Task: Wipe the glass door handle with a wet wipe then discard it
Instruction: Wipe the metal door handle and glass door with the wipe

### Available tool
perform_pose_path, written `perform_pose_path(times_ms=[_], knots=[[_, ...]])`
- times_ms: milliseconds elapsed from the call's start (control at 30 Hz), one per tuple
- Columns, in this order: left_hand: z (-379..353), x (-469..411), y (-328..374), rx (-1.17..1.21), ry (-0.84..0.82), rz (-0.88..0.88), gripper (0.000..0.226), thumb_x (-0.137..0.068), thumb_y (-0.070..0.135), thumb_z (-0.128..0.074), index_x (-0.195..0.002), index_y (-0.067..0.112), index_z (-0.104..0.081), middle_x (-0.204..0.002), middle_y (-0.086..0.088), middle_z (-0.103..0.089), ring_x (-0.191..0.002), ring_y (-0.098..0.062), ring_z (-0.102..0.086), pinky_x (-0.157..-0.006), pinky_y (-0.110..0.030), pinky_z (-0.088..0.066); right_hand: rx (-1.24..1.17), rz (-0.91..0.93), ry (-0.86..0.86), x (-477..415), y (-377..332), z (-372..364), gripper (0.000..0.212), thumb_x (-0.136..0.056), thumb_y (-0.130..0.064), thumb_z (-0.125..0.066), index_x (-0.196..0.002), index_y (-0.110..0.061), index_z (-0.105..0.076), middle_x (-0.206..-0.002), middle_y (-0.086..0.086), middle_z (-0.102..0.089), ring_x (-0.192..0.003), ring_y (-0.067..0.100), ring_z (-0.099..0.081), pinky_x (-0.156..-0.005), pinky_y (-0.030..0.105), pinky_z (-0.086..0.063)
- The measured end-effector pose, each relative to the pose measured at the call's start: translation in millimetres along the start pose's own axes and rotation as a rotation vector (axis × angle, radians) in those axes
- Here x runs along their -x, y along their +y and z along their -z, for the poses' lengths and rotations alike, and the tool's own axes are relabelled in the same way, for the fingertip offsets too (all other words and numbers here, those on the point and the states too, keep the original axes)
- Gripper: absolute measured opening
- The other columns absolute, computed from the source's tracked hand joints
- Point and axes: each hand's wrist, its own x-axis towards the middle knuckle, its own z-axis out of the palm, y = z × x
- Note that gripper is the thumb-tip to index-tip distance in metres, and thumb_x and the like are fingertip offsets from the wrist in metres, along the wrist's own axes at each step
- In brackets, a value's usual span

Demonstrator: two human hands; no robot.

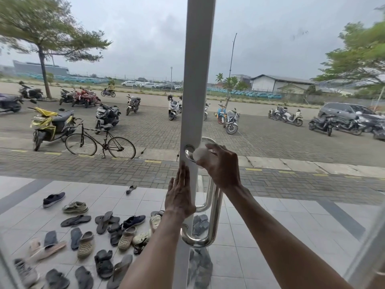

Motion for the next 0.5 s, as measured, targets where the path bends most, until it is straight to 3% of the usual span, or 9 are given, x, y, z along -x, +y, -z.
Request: perform_pose_path(times_ms=[67, 133, 233, 300, 400, 500], knots=[[0.4, 0.2, 0.2, -0.002, 0.006, -0.003, 0.128, -0.081, 0.029, -0.073, -0.154, 0.01, 0.03, -0.158, 0.0, 0.044, -0.154, -0.015, 0.022, -0.129, -0.037, 0.002, 0.19, 0.025, -0.064, 5.6, 9.0, 1.1, 0.043, -0.07, -0.034, -0.086, -0.108, -0.019, -0.073, -0.102, 0.004, -0.077, -0.091, 0.021, -0.073, -0.112, 0.044, -0.036], [-1.1, -0.4, -0.4, 0.0, 0.014, -0.004, 0.128, -0.081, 0.029, -0.073, -0.153, 0.011, 0.031, -0.158, 0.0, 0.045, -0.154, -0.015, 0.023, -0.129, -0.037, 0.003, 0.358, 0.048, -0.112, 8.6, 11.9, -1.3, 0.036, -0.075, -0.032, -0.081, -0.108, -0.021, -0.071, -0.098, 0.003, -0.077, -0.088, 0.021, -0.073, -0.119, 0.045, -0.025], [-4.8, -0.9, -1.6, 0.0, 0.03, 0.002, 0.129, -0.08, 0.027, -0.073, -0.153, 0.01, 0.032, -0.157, 0.0, 0.046, -0.153, -0.015, 0.023, -0.128, -0.035, 0.004, 0.484, 0.122, -0.14, -1.6, -3.9, -10.0, 0.015, -0.088, -0.03, -0.061, -0.092, -0.019, -0.071, -0.079, 0.006, -0.075, -0.072, 0.023, -0.072, -0.121, 0.043, -0.022], [-8.4, -1.5, -2.0, 0.001, 0.053, 0.002, 0.132, -0.078, 0.028, -0.076, -0.153, 0.011, 0.032, -0.157, 0.001, 0.046, -0.153, -0.014, 0.023, -0.127, -0.034, 0.005, 0.569, 0.17, -0.217, -12.7, -19.7, -17.9, 0.023, -0.094, -0.022, -0.05, -0.082, -0.018, -0.069, -0.072, 0.005, -0.072, -0.067, 0.022, -0.071, -0.121, 0.045, -0.021], [-12.5, -2.9, -1.3, 0.017, 0.082, 0.005, 0.133, -0.075, 0.024, -0.076, -0.154, 0.012, 0.031, -0.159, 0.001, 0.043, -0.154, -0.014, 0.02, -0.127, -0.033, 0.004, 0.641, 0.227, -0.318, -22.5, -35.4, -27.8, 0.018, -0.083, -0.006, -0.058, -0.086, -0.018, -0.071, -0.076, 0.004, -0.074, -0.075, 0.021, -0.073, -0.121, 0.043, -0.02], [-12.2, -3.8, -0.1, 0.025, 0.088, 0.016, 0.128, -0.075, 0.02, -0.071, -0.155, 0.013, 0.029, -0.162, -0.001, 0.038, -0.156, -0.015, 0.016, -0.128, -0.034, 0.002, 0.664, 0.241, -0.304, -22.1, -40.9, -29.5, 0.025, -0.085, -0.001, -0.052, -0.095, -0.017, -0.069, -0.082, 0.006, -0.074, -0.079, 0.021, -0.074, -0.122, 0.042, -0.018]])
